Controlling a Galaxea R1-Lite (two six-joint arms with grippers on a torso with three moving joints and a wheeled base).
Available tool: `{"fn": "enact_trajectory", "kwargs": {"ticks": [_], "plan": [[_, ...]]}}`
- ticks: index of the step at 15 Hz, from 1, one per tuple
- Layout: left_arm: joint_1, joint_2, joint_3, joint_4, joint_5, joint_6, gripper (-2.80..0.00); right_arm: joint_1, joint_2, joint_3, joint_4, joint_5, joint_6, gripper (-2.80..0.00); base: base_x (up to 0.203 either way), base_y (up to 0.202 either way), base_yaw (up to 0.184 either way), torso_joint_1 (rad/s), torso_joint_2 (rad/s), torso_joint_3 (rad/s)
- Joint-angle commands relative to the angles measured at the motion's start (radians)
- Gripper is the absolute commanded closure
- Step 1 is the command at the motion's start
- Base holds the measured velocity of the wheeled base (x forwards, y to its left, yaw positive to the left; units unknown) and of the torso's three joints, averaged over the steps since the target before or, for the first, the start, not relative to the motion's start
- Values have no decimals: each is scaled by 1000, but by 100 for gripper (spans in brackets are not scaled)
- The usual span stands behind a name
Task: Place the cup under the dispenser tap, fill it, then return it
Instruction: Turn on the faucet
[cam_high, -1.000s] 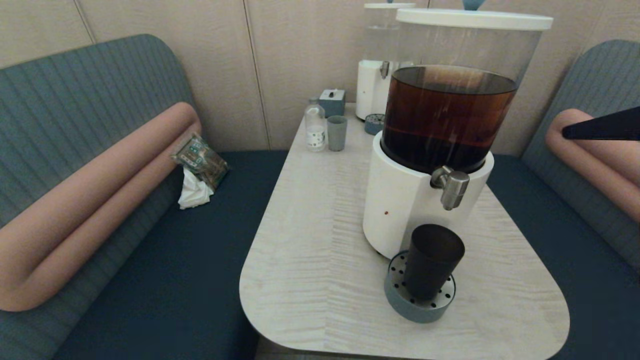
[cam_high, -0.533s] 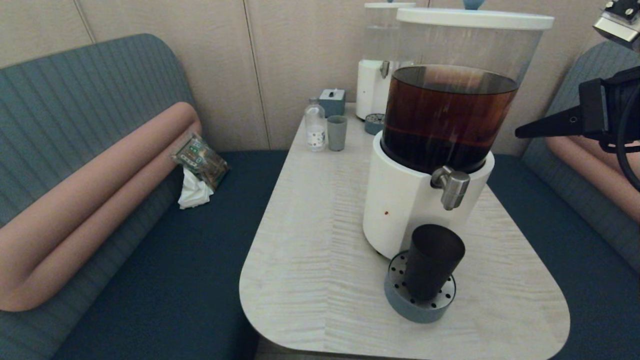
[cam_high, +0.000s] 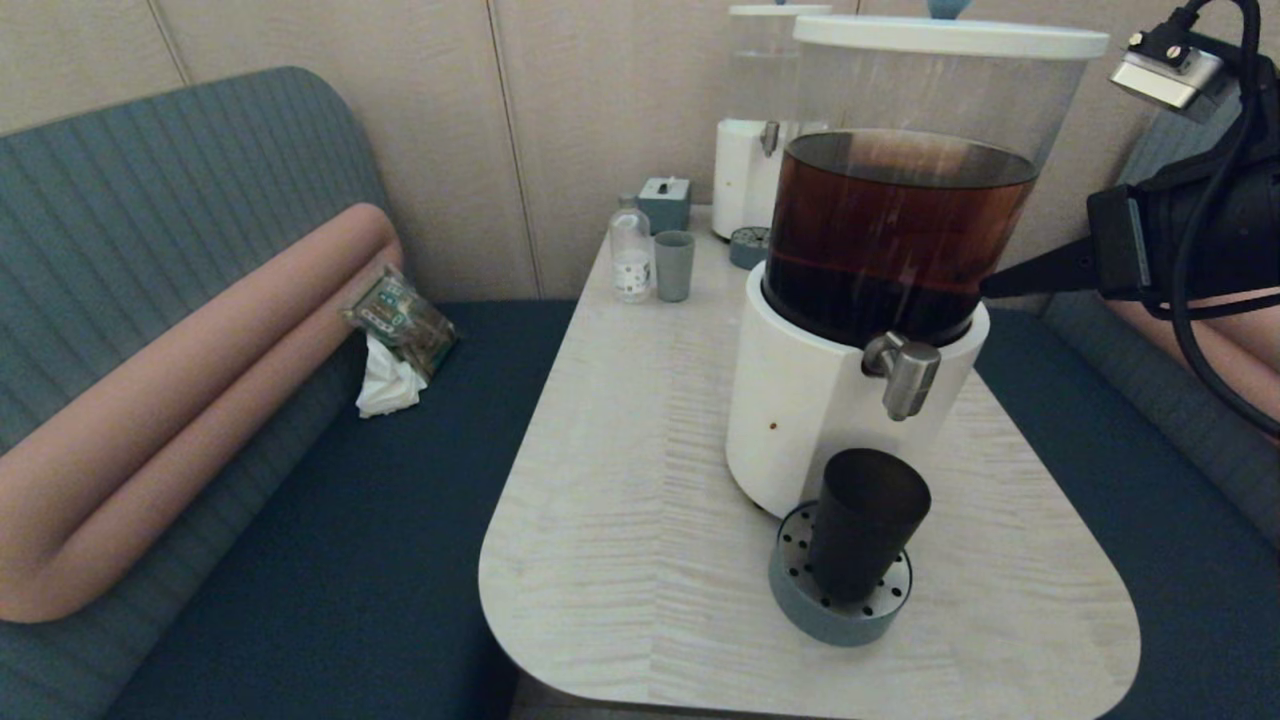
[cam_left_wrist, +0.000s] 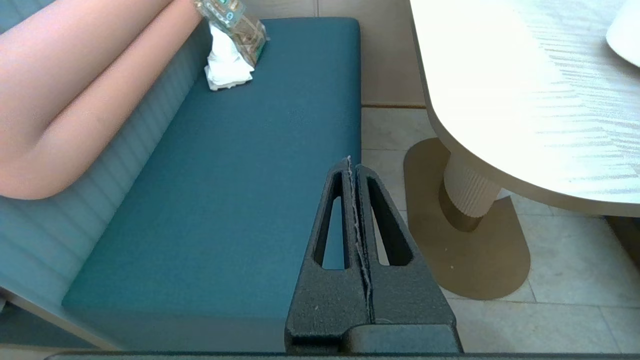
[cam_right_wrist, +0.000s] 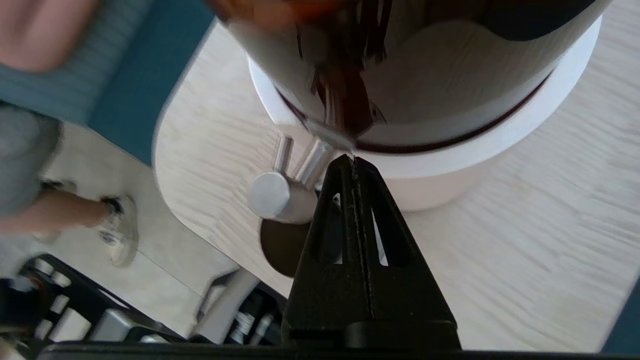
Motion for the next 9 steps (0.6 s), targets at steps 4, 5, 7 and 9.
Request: {"fn": "enact_trajectory", "kwargs": {"ticks": [4, 5, 7, 9], "plan": [[0, 2, 0, 0, 0, 0, 0, 46, -37, 42, 10, -66, -34, 0, 0, 0, 0, 0, 0, 0], [1, 2, 0, 0, 0, 0, 0, 50, -43, 50, 10, -67, -36, 0, 0, 0, 0, 0, 0, 0], [0, 2, 0, 0, 0, 0, 0, 53, -43, 56, 10, -67, -37, 0, 0, 0, 0, 0, 0, 0], [0, 2, 0, 0, 0, 0, 0, 65, -40, 66, 3, -67, -36, 0, 0, 0, 0, 0, 0, 0]]}}
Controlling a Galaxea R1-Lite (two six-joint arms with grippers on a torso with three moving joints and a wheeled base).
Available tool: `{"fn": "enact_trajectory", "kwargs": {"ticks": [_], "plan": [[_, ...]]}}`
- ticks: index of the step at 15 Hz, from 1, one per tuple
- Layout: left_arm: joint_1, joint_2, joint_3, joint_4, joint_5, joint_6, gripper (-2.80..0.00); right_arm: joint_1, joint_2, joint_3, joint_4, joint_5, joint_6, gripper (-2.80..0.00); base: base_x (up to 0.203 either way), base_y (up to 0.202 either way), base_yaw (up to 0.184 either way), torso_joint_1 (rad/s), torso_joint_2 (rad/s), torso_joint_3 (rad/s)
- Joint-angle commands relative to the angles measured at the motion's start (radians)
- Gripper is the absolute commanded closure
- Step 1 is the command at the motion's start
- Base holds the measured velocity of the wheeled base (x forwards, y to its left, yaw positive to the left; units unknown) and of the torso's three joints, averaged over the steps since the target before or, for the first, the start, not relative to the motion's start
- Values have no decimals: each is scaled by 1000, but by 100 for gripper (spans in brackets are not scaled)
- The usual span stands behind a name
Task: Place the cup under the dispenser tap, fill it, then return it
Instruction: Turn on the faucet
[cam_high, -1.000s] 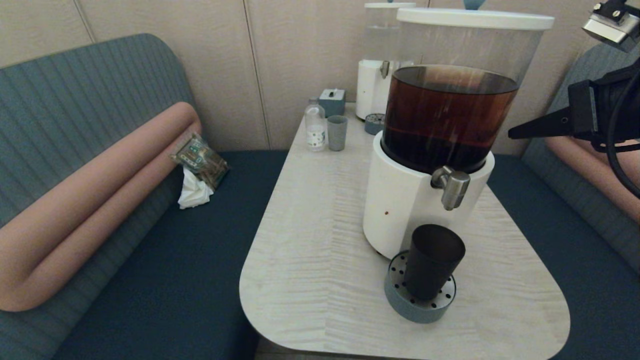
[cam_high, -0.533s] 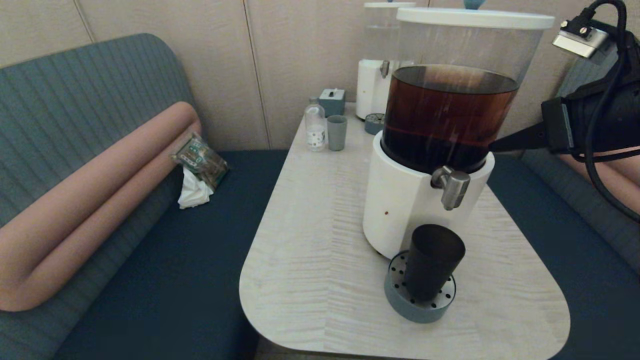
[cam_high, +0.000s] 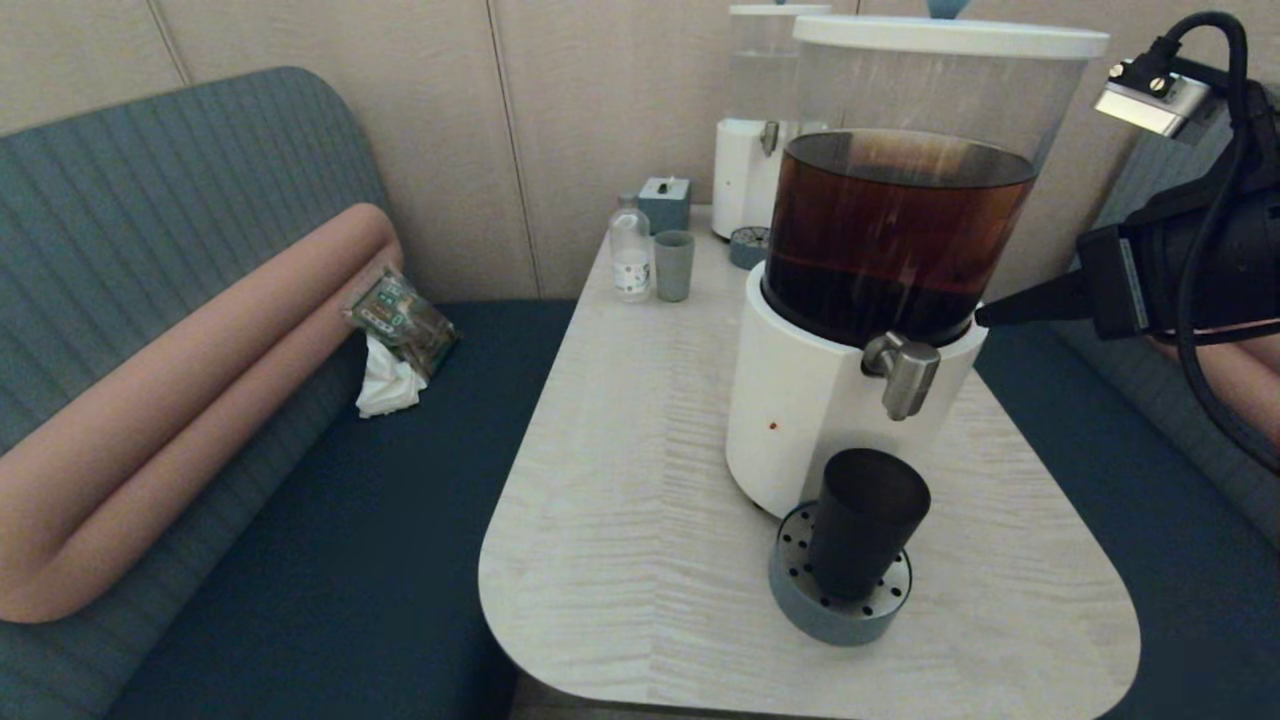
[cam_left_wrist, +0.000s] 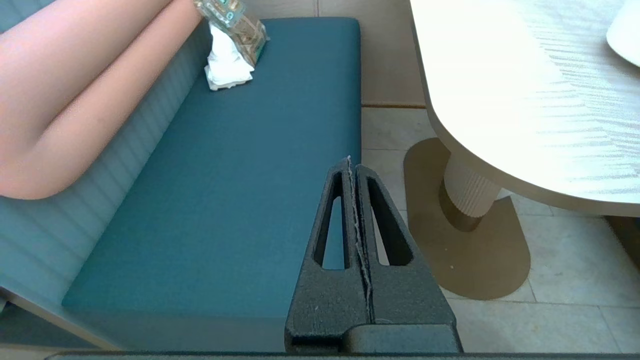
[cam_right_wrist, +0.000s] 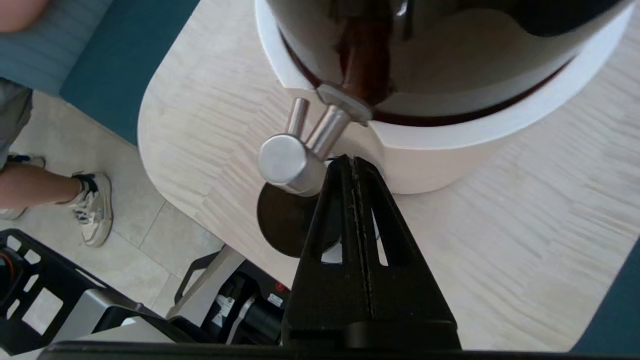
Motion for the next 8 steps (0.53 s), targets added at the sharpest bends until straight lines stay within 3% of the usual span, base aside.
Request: {"fn": "enact_trajectory", "kwargs": {"ticks": [1, 8], "plan": [[1, 2, 0, 0, 0, 0, 0, 15, -3, 5, 1, 0, 2, 0, 0, 0, 0, 0, 0, 0], [0, 2, 0, 0, 0, 0, 0, 25, 11, 3, -1, -5, 2, 0, 0, 0, 0, 0, 0, 0]]}}
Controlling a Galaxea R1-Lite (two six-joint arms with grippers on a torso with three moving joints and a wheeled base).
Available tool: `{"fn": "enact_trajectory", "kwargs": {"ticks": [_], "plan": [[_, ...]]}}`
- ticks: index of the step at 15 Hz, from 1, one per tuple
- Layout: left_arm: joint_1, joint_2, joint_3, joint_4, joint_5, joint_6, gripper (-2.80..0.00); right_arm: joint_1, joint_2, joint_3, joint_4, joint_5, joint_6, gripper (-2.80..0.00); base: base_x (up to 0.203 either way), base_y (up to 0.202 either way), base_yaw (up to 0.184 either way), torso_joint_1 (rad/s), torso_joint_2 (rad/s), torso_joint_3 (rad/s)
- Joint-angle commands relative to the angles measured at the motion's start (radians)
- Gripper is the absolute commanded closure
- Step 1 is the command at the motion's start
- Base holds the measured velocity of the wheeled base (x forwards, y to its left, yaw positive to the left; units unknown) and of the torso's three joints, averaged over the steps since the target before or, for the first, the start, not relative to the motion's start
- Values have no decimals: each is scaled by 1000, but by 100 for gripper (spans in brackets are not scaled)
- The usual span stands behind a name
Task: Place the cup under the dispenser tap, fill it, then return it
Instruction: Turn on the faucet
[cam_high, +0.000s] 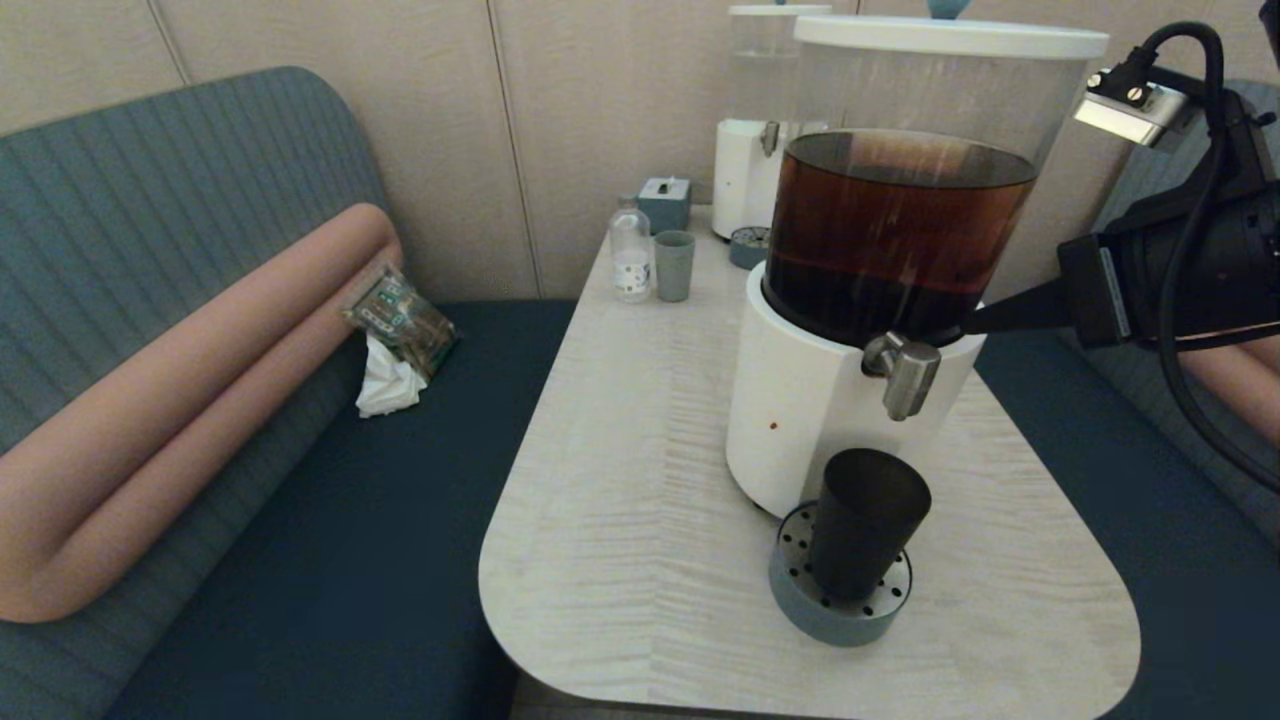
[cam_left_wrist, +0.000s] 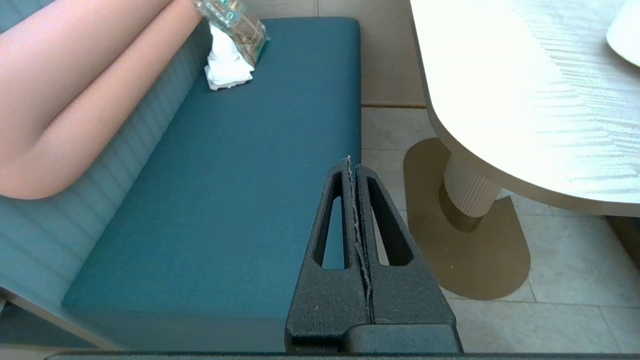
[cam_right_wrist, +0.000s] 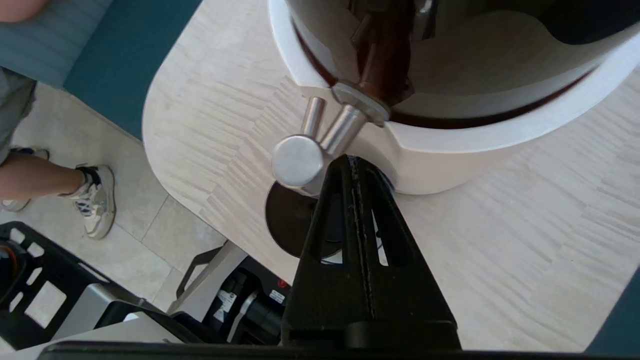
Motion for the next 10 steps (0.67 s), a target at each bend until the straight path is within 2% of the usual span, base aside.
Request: {"fn": "enact_trajectory", "kwargs": {"ticks": [1, 10], "plan": [[1, 2, 0, 0, 0, 0, 0, 0, 0, -1, 3, -3, 1, 0, 0, 0, 0, 0, 0, 0], [1, 2, 0, 0, 0, 0, 0, -7, -8, -23, 3, -5, -6, 0, 0, 0, 0, 0, 0, 0]]}}
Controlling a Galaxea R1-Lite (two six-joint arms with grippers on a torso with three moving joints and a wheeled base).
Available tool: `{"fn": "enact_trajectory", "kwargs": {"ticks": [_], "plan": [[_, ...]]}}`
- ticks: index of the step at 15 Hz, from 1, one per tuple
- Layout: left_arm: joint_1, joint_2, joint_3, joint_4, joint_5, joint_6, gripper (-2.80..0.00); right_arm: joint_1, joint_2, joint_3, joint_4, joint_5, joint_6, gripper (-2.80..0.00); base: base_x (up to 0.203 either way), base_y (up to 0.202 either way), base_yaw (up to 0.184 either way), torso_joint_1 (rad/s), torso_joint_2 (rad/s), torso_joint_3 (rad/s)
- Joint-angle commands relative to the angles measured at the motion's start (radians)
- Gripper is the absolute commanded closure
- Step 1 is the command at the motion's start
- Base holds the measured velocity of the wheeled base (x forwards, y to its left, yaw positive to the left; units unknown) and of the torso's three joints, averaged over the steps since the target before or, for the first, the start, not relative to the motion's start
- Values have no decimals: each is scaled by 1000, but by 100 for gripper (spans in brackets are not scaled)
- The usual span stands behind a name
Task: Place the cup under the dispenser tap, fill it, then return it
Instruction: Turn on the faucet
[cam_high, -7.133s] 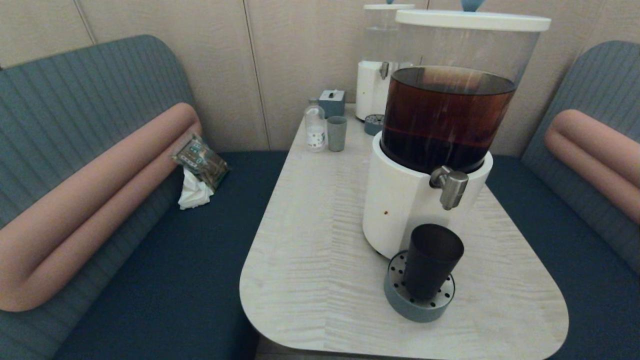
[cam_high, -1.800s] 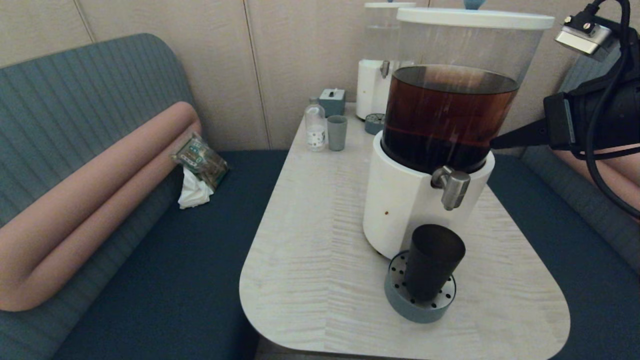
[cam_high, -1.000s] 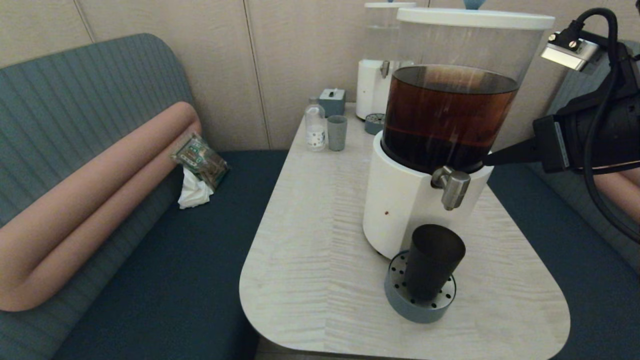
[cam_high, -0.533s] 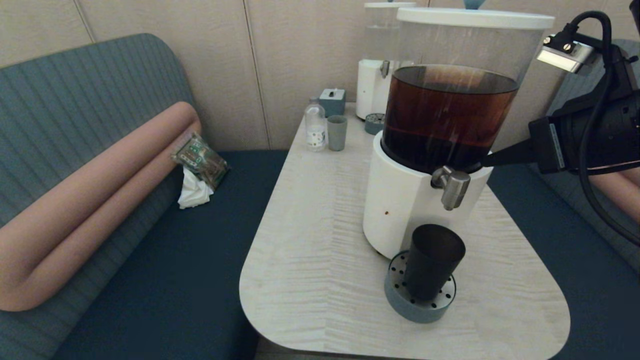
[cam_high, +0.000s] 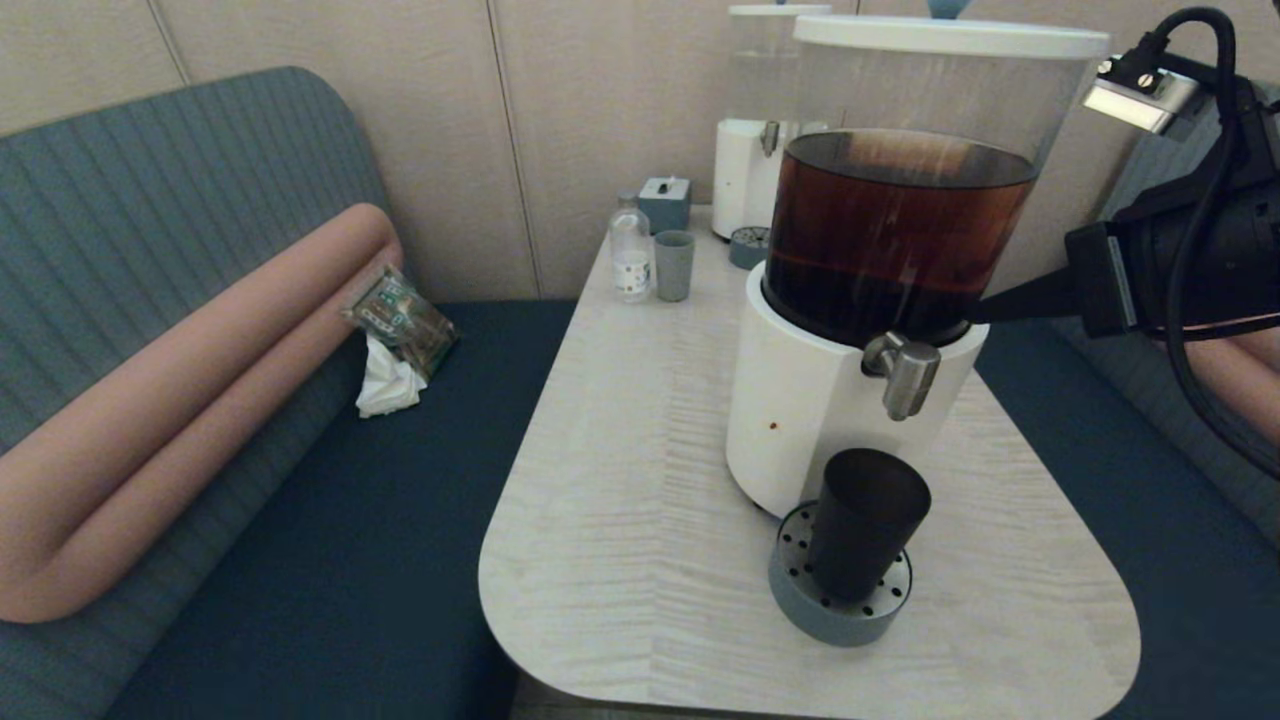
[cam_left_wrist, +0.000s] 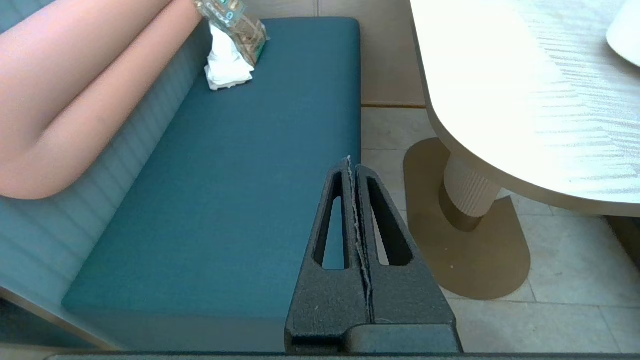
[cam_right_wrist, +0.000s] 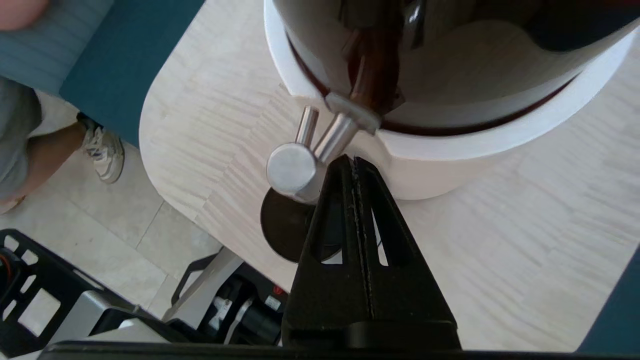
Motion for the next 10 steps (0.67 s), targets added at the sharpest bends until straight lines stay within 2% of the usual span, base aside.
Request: {"fn": "enact_trajectory", "kwargs": {"ticks": [1, 10], "plan": [[0, 2, 0, 0, 1, 0, 0, -3, -5, -13, 3, 2, -2, 0, 0, 0, 0, 0, 0, 0], [1, 2, 0, 0, 1, 0, 0, -4, 20, -20, -7, 2, -2, 0, 0, 0, 0, 0, 0, 0]]}}
